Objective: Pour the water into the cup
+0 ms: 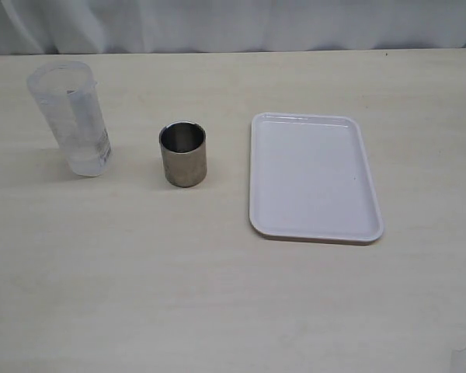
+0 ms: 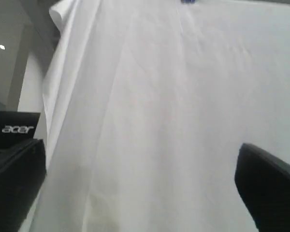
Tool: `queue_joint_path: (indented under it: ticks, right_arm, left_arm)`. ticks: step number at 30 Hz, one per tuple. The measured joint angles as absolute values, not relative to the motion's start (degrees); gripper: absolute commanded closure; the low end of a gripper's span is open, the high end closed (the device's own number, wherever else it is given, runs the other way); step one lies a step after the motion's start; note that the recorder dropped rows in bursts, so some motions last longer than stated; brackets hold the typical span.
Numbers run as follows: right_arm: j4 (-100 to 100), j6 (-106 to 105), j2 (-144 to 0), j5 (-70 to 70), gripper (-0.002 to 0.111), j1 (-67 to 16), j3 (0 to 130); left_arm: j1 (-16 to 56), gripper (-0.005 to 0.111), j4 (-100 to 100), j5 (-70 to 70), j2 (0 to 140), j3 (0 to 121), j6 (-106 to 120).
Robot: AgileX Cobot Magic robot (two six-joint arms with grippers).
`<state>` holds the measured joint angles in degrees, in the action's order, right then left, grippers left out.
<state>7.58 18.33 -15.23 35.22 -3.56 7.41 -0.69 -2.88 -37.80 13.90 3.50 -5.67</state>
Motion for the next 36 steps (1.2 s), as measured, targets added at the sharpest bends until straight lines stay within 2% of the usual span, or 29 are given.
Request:
queue_joint_path:
  ticks: [9,22,36]
  right_arm:
    - [19.72,25.88,-32.73,39.56,0.022,-3.56,9.40]
    - [26.18,26.37,-58.00,57.48,0.022,-3.56,10.50]
    - [26.26,25.29,-65.12,60.04,0.022,-3.56,12.06]
  left_arm:
    - [-0.69,0.005,-13.42,-40.48,35.94,3.50,-9.79]
    - [-0.69,0.005,-21.00,-59.51,67.91,3.75,-9.04]
    - [-0.69,0.005,-25.26,-67.24,94.01,13.11,-5.18]
